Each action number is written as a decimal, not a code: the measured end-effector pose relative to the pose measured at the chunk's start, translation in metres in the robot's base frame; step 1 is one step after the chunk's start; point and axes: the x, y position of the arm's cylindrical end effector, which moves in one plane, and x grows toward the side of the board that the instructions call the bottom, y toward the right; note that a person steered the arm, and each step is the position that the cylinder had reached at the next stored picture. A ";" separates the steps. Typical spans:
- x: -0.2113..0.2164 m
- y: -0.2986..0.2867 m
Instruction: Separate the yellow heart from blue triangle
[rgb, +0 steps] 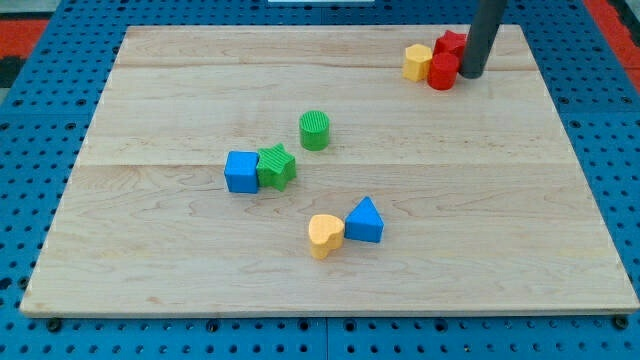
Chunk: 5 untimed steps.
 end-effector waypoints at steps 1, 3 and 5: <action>0.061 0.032; 0.257 -0.061; 0.318 -0.159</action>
